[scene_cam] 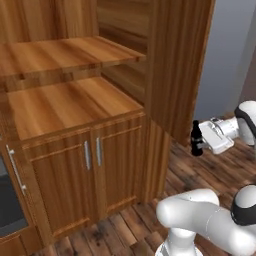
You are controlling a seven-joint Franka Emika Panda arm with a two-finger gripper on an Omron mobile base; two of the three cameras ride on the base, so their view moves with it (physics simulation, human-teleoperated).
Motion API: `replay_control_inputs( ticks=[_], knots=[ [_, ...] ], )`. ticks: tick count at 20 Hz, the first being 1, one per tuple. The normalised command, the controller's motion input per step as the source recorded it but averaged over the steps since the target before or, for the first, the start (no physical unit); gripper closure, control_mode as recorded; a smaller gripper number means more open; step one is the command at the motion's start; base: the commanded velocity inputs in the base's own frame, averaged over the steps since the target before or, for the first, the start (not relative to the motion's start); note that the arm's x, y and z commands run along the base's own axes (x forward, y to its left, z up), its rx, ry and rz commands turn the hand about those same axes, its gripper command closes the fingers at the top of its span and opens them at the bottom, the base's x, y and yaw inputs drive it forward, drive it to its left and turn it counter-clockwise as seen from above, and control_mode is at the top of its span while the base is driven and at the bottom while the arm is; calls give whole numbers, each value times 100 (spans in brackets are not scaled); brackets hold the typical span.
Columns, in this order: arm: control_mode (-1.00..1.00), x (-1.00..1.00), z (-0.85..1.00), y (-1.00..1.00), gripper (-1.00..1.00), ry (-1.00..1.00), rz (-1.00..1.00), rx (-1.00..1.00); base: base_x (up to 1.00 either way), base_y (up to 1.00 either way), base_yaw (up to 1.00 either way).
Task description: Pick the bottled drink from the counter and place it in the open cabinet.
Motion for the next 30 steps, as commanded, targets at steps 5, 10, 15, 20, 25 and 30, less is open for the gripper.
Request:
replay_control_inputs(
  ticks=[5, 10, 15, 20, 25, 30],
  knots=[
    [100, 0, 0, 0, 100, 0, 0, 0, -23, -1, 9],
    [100, 0, 0, 0, 100, 0, 0, 0, -4, 2, 18],
    [100, 0, 0, 0, 100, 0, 0, 0, -4, 11, 44],
    [100, 0, 0, 0, 100, 0, 0, 0, 8, 12, 44],
    [100, 0, 0, 0, 100, 0, 0, 0, 39, 7, 20],
    [100, 0, 0, 0, 100, 0, 0, 0, 60, 0, 2]
  ],
)
